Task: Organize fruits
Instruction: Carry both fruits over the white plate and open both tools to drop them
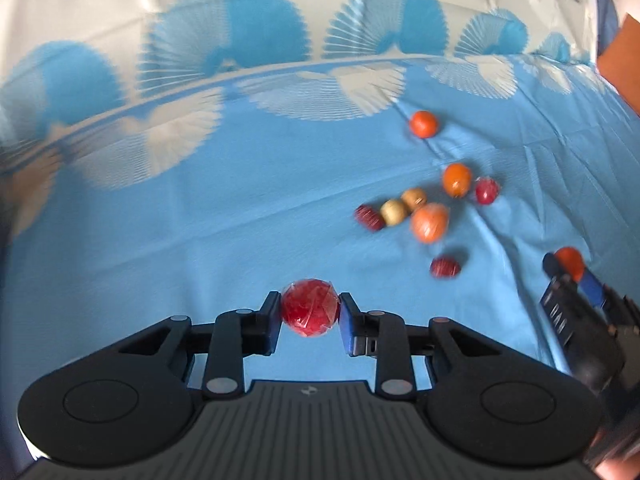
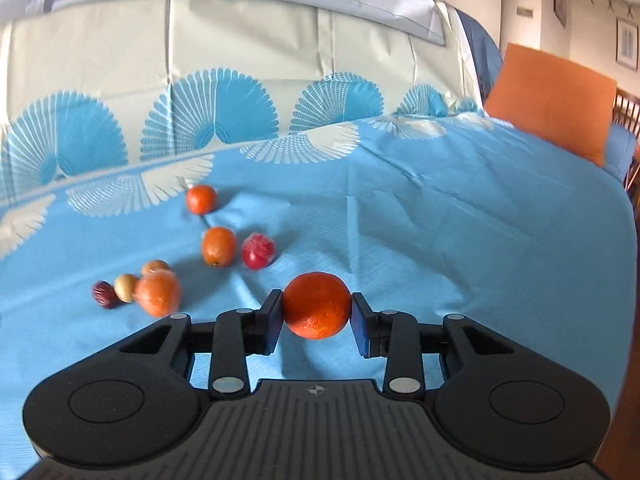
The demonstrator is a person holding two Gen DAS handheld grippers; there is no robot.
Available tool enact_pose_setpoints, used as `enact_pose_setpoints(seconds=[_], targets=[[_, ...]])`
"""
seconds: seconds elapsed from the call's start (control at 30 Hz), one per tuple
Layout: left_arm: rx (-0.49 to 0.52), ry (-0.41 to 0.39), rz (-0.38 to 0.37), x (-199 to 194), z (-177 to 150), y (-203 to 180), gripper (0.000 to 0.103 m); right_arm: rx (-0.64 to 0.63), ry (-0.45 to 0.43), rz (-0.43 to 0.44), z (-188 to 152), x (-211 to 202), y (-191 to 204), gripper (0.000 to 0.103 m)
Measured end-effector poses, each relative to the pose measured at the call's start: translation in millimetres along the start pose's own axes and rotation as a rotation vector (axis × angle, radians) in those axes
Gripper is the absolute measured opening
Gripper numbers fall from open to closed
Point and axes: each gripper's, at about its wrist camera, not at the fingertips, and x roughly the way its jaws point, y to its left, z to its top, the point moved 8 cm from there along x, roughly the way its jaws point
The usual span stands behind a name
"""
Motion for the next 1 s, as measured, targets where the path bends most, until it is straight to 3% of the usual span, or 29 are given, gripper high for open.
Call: enact_pose_setpoints(seconds=[0.1, 0.23, 0.4, 0.57, 0.77, 1.0], targets=[[-0.038, 0.044, 0.067, -48, -34, 28, 0.033, 0.027, 0.037, 0.118, 6, -44, -1, 0.037], [-0.105, 0.087, 0.125, -104, -88, 68, 0.033, -0.027, 0.067, 0.295, 4, -120, 12, 0.037], [-0.202, 0.063, 0.163, -168, -147, 115, 0.033, -0.118, 0.086, 0.47, -8, -212, 37, 0.037], [-0.268, 0.04, 0.163, -213, -198, 139, 0.033, -0.17, 0.161, 0.609, -31, -272, 75, 0.037], [-0.347, 0.006, 0.147, -241, -239, 158, 0.033, -0.291, 0.198, 0.686, -62, -322, 111, 0.037], [-0.411, -0.025, 0.127, -252, -256, 171, 0.033, -0.374, 0.142, 0.69, -57, -346, 117, 0.037]])
